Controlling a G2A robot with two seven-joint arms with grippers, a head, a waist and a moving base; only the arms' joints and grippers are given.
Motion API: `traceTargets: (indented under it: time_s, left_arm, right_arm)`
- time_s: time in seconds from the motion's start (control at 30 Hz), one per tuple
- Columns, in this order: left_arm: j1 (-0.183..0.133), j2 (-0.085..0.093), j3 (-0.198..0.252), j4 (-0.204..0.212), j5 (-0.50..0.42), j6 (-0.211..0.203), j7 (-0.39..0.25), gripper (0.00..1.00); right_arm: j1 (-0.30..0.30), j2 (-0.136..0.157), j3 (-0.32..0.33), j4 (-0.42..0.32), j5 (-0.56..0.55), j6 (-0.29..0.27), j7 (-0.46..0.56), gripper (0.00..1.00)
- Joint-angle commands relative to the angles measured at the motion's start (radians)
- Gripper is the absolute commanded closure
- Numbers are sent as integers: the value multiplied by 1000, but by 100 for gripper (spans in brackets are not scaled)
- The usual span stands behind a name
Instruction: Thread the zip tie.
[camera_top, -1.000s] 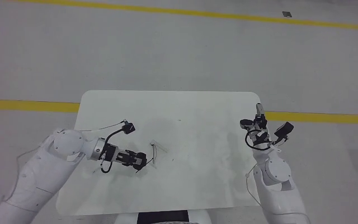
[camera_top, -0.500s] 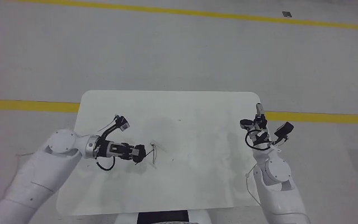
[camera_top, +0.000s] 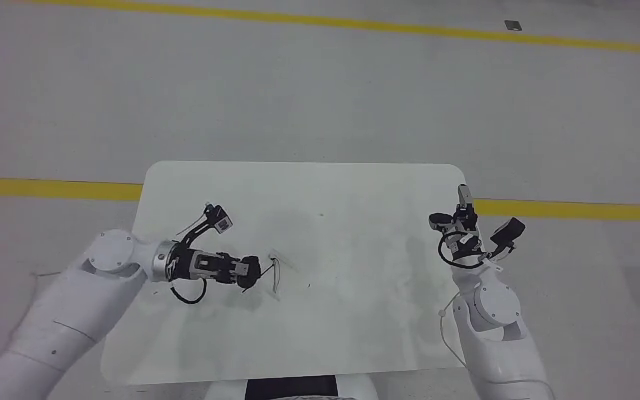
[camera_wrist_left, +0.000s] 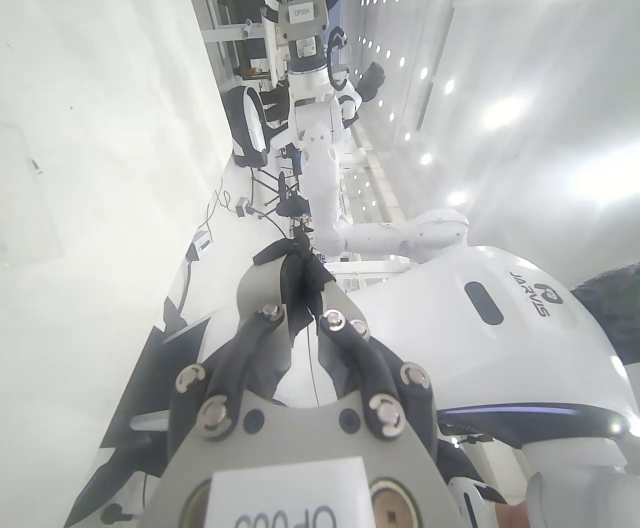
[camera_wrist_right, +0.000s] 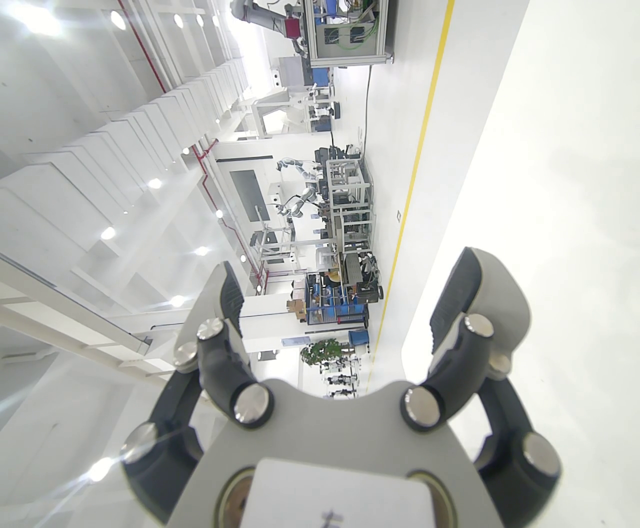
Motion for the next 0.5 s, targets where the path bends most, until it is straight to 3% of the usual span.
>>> traceTargets:
  time_s: [0.0,0.3,0.47]
  left_arm:
    - [0,0,0,0,0,0,0,100]
    - [0,0,0,0,0,0,0,100]
    - [0,0,0,0,0,0,0,100]
  right_arm:
    - [4,1,-13,-13,-51,-5,27,0]
    - [50,1,-137,-42,-208,17,220,0]
    - [66,-2,-199,-33,-261,32,276,0]
